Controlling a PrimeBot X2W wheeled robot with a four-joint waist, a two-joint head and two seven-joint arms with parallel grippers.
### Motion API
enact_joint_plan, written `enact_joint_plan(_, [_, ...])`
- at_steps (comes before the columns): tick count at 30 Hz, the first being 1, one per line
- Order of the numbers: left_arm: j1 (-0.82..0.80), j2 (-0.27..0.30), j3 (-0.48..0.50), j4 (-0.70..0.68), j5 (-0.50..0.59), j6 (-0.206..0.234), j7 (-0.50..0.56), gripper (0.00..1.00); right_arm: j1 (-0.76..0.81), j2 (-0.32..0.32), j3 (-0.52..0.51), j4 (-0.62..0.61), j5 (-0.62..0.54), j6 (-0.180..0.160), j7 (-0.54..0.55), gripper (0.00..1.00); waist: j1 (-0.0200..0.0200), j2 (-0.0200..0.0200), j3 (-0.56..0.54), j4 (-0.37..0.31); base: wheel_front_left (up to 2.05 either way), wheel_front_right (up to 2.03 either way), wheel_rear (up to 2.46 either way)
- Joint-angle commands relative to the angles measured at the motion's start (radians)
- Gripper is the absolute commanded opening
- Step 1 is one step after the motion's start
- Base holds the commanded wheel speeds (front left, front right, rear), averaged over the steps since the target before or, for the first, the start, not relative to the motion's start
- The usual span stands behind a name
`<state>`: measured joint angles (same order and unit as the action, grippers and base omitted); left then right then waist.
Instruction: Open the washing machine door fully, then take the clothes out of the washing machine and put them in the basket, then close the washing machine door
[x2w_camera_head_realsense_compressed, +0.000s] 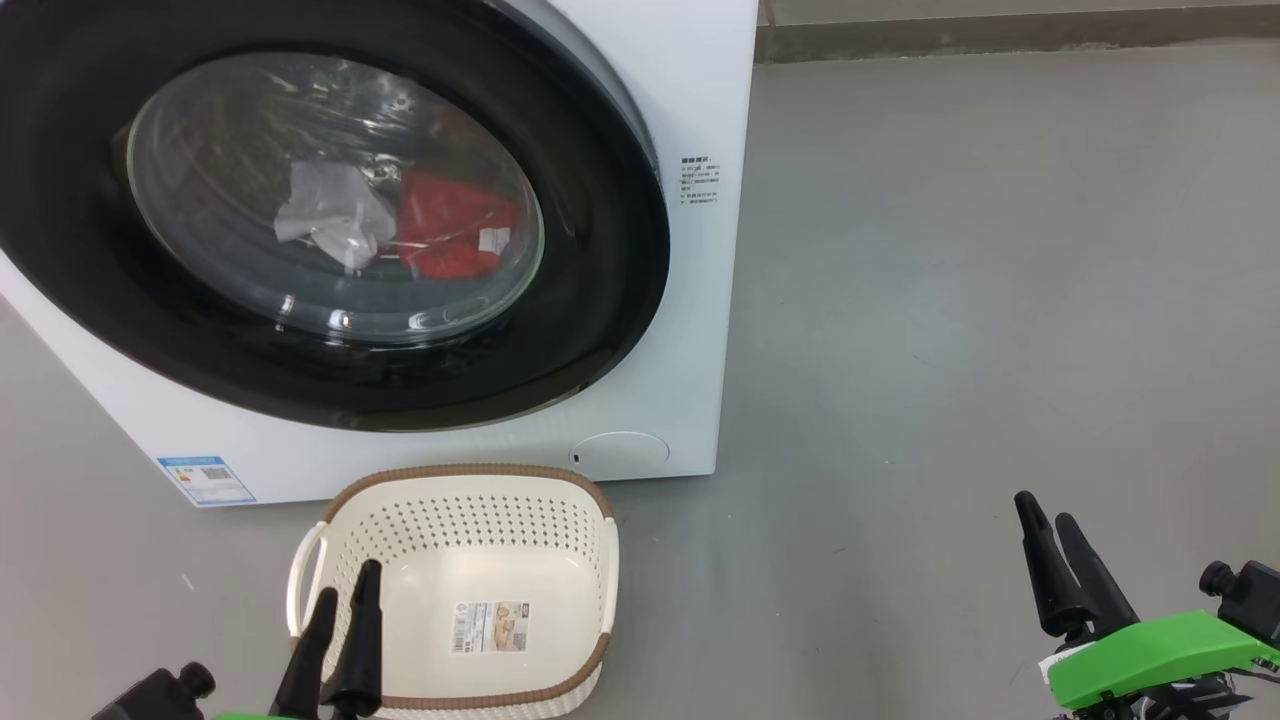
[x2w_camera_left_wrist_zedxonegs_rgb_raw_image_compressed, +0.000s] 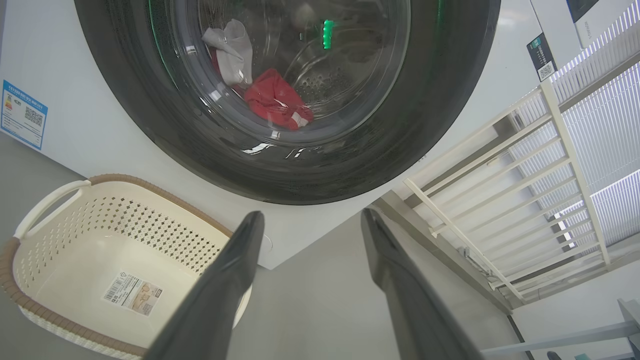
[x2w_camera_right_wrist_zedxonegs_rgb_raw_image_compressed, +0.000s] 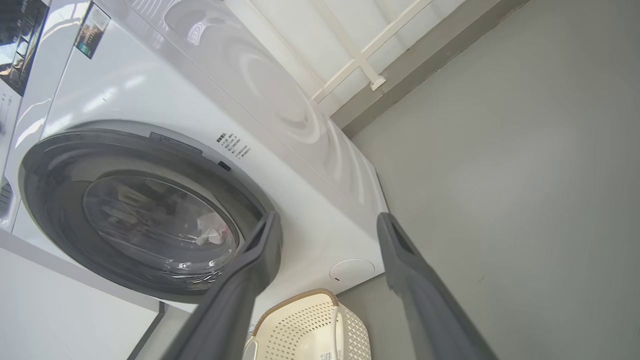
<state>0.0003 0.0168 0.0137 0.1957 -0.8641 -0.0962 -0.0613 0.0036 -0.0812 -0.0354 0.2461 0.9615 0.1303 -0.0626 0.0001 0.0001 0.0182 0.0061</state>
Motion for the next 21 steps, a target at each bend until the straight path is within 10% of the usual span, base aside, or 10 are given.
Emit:
enact_joint_plan(1, [-0.016,0.015,0.013,-0.036,0.038,0.003,-0.015,1.00,-0.009,-0.020,0.015,-0.033,-0.037,0.000,-0.013,1.00,0.0000,-0.0001,0.000,0.000,0.00,0.00,0.00])
enact_joint_plan(21, [-0.001,0.021,0.000,-0.068,0.283,0.017,-0.074,1.00,0.016,-0.038,0.022,-0.051,-0.232,0.000,-0.072,1.00,-0.0001,-0.0001,-0.005,0.000,0.00,0.00,0.00])
